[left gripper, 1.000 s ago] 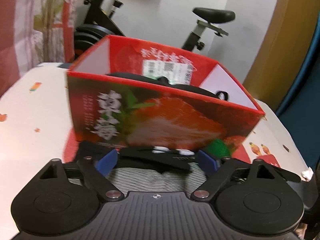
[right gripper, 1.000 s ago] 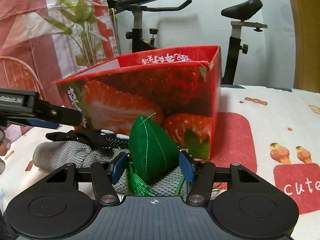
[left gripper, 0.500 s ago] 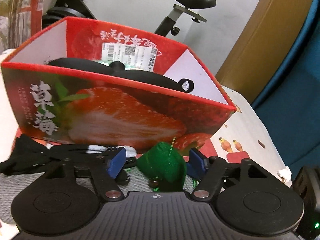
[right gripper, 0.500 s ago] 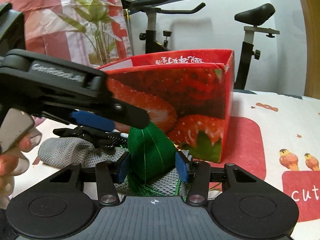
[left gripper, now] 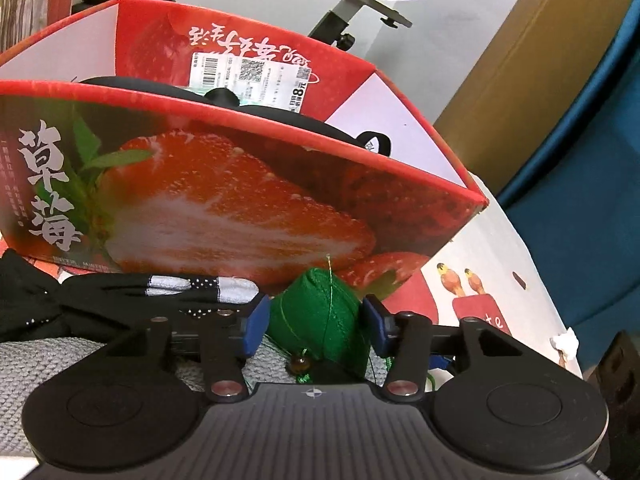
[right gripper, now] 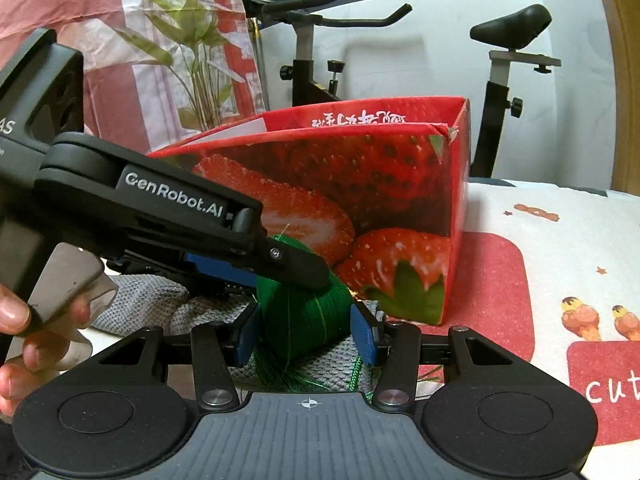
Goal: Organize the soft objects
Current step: 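Close both grippers on the green sachet and lift it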
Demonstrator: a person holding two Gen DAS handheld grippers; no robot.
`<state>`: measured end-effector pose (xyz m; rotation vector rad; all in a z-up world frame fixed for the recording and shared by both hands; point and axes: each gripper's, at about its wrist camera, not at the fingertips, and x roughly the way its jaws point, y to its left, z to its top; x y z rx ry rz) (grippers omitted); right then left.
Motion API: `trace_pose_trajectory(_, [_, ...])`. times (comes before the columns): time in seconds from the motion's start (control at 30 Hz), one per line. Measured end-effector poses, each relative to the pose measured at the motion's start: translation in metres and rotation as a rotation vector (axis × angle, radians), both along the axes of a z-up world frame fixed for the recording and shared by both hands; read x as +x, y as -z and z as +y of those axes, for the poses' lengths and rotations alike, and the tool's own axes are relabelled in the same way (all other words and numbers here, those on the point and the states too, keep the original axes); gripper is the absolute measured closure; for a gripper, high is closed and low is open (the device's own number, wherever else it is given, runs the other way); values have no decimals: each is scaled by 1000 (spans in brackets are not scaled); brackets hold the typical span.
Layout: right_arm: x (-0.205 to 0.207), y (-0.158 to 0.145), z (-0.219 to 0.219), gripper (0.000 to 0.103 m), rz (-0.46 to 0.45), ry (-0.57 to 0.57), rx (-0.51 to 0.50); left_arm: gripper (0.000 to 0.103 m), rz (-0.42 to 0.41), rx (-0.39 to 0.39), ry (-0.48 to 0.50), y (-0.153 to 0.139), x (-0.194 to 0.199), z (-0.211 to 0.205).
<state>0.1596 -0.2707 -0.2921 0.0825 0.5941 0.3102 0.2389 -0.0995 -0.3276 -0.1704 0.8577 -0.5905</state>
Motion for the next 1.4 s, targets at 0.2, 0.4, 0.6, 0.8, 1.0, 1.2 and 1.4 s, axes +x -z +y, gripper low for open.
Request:
trace_pose_trajectory(0.2, [-8, -10, 3, 59, -34, 4, -12, 53, -24, -23, 8, -10, -9, 1])
trace_pose_trajectory(0.4, [-20, -35, 10, 59, -100, 3, -39, 53, -77, -61, 13, -33, -24, 10])
trace_pose_trajectory(0.6, [-29, -67, 19, 59, -157, -11, -60, 53, -119, -116, 17, -60, -37, 24])
trace_pose_trajectory(0.8, [-29, -105, 37, 58, -203, -42, -100, 53, -174, -146, 33, -91, -44, 39])
trace_pose_trajectory(1.0, [-22, -147, 55, 58, -251, -85, -146, 53, -232, -190, 39, -125, -44, 59])
trace_pose_trajectory(1.2, [9, -191, 76, 58, -310, -135, -205, 53, -317, -223, 12, -156, -31, 74])
trace_pose_trajectory(1.4, [56, -227, 97, 58, -379, -190, -281, 53, -404, -211, -11, -190, -3, 83])
